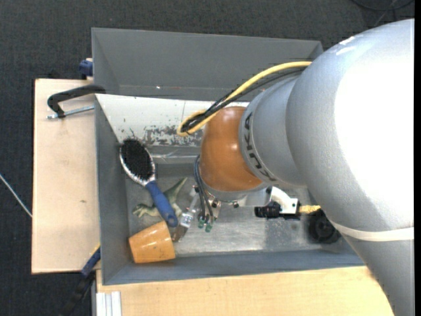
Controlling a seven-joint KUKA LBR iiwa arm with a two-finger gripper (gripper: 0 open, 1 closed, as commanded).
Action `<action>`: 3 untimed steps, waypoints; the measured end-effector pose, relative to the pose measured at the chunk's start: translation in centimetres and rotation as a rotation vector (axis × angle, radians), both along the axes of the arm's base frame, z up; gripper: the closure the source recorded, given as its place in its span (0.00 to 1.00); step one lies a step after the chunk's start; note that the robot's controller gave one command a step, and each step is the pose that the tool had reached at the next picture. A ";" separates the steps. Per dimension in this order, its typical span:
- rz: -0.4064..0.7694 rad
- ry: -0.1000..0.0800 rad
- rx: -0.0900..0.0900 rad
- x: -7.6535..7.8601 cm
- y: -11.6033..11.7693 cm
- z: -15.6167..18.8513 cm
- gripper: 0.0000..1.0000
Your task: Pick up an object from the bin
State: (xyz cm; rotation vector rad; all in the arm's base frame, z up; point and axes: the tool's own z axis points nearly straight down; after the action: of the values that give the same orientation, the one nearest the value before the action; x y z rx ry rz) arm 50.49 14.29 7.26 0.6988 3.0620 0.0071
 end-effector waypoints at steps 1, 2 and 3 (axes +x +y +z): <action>-0.002 -0.005 -0.002 0.2 -0.2 0.1 1.00; 0.000 0.000 0.000 0.0 0.0 0.0 0.00; -0.002 -0.004 -0.002 0.2 -0.1 0.1 1.00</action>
Offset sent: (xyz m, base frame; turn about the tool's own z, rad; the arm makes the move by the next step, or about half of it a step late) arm 0.0000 0.0000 0.0000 0.0000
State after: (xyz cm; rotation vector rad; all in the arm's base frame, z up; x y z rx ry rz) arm 50.64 14.14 7.40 0.7008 3.0572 0.0057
